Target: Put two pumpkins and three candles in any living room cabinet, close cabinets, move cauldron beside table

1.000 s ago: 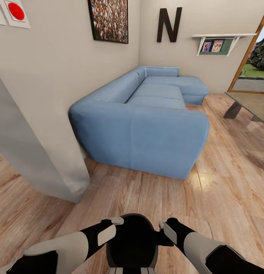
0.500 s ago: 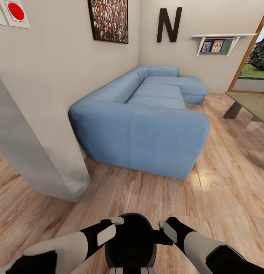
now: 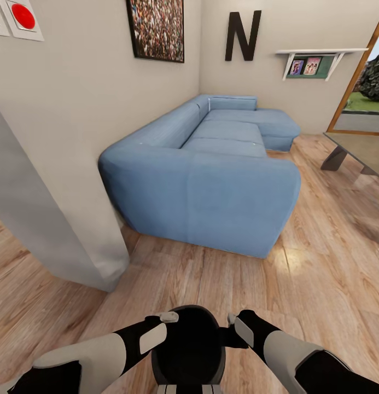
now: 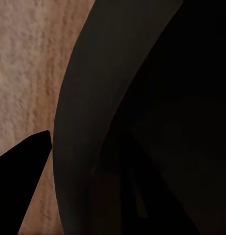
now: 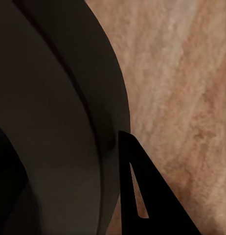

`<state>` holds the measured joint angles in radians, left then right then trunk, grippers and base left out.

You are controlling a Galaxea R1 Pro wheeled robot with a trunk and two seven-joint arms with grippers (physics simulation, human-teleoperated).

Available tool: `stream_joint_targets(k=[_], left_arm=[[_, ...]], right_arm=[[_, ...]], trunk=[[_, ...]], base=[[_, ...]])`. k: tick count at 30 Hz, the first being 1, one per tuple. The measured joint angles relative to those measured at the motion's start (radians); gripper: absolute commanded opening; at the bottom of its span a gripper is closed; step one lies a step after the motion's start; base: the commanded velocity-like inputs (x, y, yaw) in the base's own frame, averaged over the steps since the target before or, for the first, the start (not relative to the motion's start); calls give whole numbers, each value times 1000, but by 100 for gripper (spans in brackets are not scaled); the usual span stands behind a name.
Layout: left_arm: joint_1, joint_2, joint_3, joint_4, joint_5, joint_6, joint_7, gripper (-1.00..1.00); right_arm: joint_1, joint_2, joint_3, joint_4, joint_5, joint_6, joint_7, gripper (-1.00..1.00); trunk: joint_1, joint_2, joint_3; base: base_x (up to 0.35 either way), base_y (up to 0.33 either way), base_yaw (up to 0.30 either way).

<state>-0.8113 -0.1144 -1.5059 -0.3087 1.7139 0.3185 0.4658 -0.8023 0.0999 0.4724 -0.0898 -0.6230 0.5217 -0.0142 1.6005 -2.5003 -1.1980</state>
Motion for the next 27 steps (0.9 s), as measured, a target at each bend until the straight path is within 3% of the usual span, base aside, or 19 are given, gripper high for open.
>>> stream_joint_targets(k=[27], left_arm=[[0, 1, 0, 1, 0, -1, -1, -100]], right_arm=[[0, 1, -5, 0, 3, 0, -2, -100]], trunk=[[0, 0, 0]], base=[[0, 0, 0]])
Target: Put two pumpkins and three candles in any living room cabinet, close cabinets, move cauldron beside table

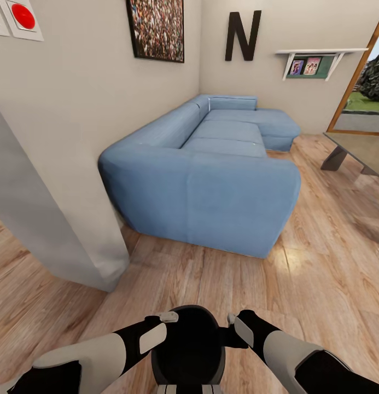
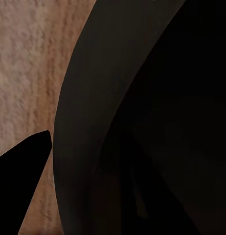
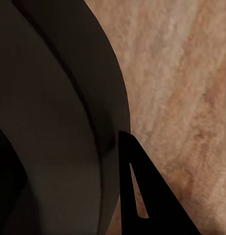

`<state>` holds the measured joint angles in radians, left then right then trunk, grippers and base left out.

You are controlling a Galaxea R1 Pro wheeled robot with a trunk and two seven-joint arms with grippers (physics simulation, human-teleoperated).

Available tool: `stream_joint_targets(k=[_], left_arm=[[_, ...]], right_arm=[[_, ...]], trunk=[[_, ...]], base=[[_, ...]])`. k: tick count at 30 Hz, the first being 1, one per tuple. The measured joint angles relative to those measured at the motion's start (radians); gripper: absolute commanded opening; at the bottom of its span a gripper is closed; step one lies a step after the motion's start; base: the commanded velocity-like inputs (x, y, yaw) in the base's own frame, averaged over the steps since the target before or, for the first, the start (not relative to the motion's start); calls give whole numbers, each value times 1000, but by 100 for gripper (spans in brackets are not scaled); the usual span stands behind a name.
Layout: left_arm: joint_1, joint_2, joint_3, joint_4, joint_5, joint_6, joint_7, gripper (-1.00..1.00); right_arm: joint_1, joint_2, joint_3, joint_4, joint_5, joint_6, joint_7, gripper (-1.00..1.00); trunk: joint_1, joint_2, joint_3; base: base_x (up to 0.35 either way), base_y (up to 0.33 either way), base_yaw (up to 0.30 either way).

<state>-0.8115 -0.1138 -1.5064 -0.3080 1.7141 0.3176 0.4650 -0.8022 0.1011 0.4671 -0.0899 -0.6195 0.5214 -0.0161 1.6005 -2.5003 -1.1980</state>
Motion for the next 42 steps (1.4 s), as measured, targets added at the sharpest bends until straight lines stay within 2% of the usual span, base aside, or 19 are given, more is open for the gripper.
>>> stream_joint_targets(k=[11, 27, 42], left_arm=[[0, 1, 0, 0, -2, 0, 1, -100], [0, 0, 3, 0, -11, -1, 1, -100], [0, 2, 0, -1, -4, -2, 0, -100]], right_arm=[[0, 3, -9, 1, 11, -2, -1, -100], [0, 2, 0, 2, -3, -8, -1, -100], [0, 3, 7, 1, -13, -6, -6, -100]], trunk=[[0, 0, 0], [0, 0, 0], [0, 0, 0]], base=[[0, 0, 0], [0, 0, 0], [0, 0, 0]])
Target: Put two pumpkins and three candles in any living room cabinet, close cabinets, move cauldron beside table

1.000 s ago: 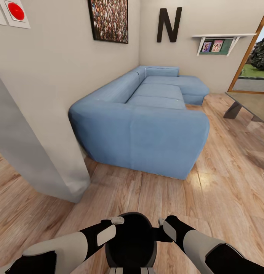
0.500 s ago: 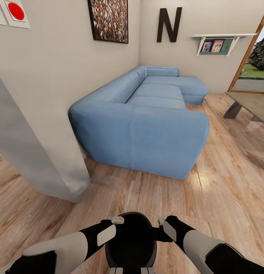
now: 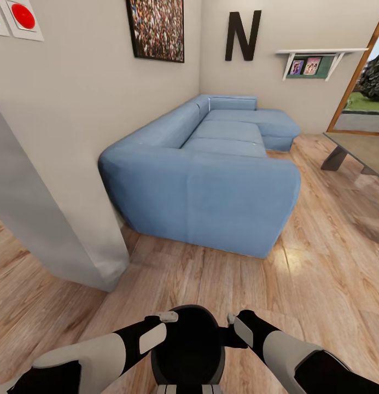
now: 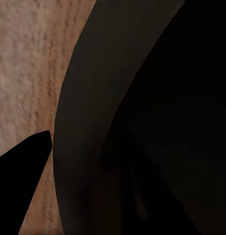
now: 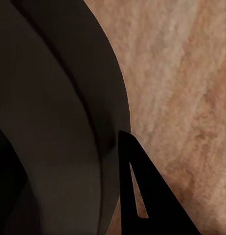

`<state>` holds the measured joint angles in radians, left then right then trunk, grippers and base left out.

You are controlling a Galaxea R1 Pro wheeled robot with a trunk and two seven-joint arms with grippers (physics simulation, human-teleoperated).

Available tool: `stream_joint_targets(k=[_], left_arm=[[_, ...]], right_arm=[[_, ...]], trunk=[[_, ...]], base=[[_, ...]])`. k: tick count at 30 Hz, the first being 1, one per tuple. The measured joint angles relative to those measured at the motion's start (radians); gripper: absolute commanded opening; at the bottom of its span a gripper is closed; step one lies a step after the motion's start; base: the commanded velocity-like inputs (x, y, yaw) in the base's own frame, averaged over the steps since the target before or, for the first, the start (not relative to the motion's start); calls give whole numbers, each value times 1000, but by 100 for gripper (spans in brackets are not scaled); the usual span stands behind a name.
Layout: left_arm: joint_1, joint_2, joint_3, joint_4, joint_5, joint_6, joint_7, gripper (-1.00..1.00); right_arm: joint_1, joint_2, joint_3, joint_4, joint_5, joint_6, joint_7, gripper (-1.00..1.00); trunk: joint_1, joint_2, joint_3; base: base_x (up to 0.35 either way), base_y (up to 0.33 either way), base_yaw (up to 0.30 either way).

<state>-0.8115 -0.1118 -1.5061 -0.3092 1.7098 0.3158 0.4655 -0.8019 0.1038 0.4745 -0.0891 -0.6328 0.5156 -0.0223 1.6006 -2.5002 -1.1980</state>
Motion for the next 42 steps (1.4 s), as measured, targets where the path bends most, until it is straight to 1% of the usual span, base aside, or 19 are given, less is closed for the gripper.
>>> stream_joint_targets(k=[6, 10, 12, 14, 17, 29, 31, 32, 33, 42], left_arm=[[0, 1, -2, 0, 4, 0, -1, -100], [0, 1, -4, -1, 6, -2, 0, -100], [0, 1, -17, 0, 24, -12, 0, -100], [1, 2, -18, -1, 28, -16, -1, -100], [1, 1, -17, -1, 26, -15, 0, -100], [1, 1, -18, -1, 27, -16, 0, -100], [1, 2, -19, -1, 29, -16, -1, -100], [1, 1, -18, -1, 27, -15, 0, -100], [1, 2, -18, -1, 27, -15, -1, -100], [1, 1, -18, -1, 27, -15, 0, -100]], right_arm=[[0, 1, 6, -1, -8, 1, -5, -100], [0, 2, 5, 0, -4, 0, -4, -100], [-1, 1, 9, -2, 0, 0, -3, -100], [-1, 2, 2, -3, 10, 0, -3, -100], [-1, 0, 10, -3, -2, 1, -4, -100], [-1, 0, 9, -3, 0, 0, -3, -100], [-1, 2, -1, -3, 11, 0, -3, -100], [-1, 0, 7, -3, 1, 0, -3, -100], [-1, 2, 4, -3, 6, 0, -4, -100], [-1, 1, 7, -3, 2, 0, -4, -100]], trunk=[[0, 0, 0], [0, 0, 0], [0, 0, 0], [0, 0, 0], [0, 0, 0], [0, 0, 0], [0, 0, 0], [0, 0, 0], [0, 0, 0], [0, 0, 0]], base=[[0, 0, 0], [0, 0, 0], [0, -35, 0], [0, -180, 0], [0, -141, 0], [0, -17, 0], [0, -205, 0], [0, -277, 0], [0, -283, 0], [0, -288, 0]])
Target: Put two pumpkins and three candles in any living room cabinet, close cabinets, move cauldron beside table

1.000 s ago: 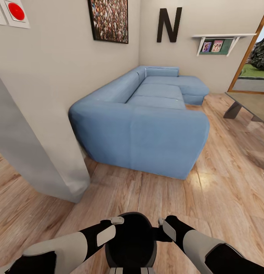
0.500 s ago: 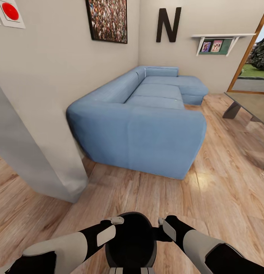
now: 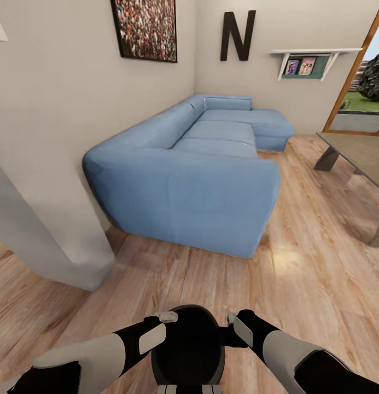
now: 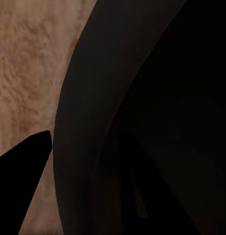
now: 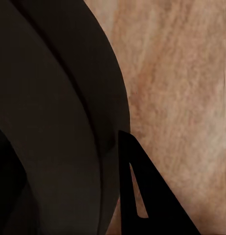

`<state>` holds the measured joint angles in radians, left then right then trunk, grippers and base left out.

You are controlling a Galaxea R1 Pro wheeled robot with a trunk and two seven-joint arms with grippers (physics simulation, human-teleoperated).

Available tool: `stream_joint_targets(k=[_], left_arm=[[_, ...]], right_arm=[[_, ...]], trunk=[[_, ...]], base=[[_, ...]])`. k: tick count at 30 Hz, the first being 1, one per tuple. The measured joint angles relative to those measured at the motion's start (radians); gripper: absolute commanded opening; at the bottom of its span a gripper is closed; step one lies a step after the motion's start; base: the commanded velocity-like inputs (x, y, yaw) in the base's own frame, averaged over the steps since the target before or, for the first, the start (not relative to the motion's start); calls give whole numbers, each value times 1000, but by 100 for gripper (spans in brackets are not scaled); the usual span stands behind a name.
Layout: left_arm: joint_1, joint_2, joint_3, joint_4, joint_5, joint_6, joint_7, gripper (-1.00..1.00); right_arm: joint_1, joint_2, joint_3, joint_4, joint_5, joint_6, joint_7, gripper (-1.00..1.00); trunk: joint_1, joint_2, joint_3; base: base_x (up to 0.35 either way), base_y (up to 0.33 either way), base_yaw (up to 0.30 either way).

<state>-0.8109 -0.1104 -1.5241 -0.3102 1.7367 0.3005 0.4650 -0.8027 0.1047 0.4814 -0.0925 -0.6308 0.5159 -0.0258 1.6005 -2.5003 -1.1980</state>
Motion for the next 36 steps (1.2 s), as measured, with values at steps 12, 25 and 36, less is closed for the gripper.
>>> stream_joint_targets(k=[12, 25, 36], left_arm=[[0, 0, 0, 0, 0, 0, 0, -100], [0, 0, -1, 0, 1, -1, 0, -100], [0, 0, -4, -1, 3, -8, 0, -100]], right_arm=[[0, 0, 0, 0, 0, 0, 0, -100], [0, 0, 2, 0, -2, -1, 0, -100], [0, 0, 8, 1, -7, -8, 0, -100]], trunk=[[0, 0, 0], [0, 0, 0], [0, 0, 0]], base=[[0, -290, 0], [0, -292, 0], [0, -317, 0]])
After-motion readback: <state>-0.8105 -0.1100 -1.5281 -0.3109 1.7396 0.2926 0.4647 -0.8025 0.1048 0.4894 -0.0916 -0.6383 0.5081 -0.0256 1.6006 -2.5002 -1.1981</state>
